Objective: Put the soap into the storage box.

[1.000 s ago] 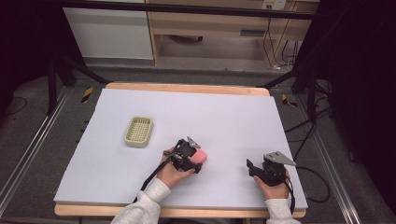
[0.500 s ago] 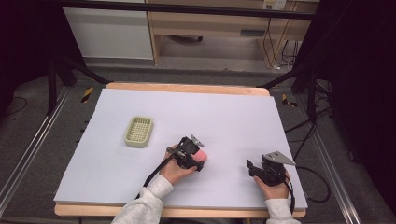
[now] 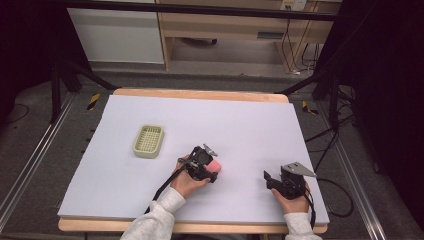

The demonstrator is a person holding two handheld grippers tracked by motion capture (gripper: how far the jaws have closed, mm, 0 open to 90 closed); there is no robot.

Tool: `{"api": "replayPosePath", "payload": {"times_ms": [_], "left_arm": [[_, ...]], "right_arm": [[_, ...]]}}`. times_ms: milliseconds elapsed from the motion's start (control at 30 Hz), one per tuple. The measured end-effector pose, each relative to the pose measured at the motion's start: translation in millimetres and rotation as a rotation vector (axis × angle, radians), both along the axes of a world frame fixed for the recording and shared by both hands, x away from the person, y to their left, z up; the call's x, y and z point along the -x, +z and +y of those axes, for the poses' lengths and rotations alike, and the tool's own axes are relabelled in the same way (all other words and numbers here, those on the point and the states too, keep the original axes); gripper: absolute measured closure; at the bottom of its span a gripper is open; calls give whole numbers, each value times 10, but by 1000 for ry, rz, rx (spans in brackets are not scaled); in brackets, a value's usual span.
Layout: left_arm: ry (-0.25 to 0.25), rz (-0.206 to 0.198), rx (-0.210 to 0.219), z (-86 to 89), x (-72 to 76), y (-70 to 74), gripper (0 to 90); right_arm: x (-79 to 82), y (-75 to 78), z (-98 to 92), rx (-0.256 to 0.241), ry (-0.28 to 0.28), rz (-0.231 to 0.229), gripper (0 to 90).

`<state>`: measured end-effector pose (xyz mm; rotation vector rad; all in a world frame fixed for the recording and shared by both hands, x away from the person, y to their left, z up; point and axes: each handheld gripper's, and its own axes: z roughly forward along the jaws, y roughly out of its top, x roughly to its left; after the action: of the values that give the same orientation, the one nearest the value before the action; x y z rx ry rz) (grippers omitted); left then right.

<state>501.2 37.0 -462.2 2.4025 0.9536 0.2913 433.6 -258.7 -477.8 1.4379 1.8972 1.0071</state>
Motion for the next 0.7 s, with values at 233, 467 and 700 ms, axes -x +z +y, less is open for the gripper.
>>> {"api": "replayPosePath", "payload": {"times_ms": [233,467,700], "left_arm": [[8,-6,19,89,22,76,371],[27,-21,42,242,37,195,372],[43,-39,55,379,67,306,371]], "right_arm": [[0,1,-5,3,-1,-1,313],[1,1,-10,6,-3,-6,313],[6,9,-8,-4,-3,-6,314]]}}
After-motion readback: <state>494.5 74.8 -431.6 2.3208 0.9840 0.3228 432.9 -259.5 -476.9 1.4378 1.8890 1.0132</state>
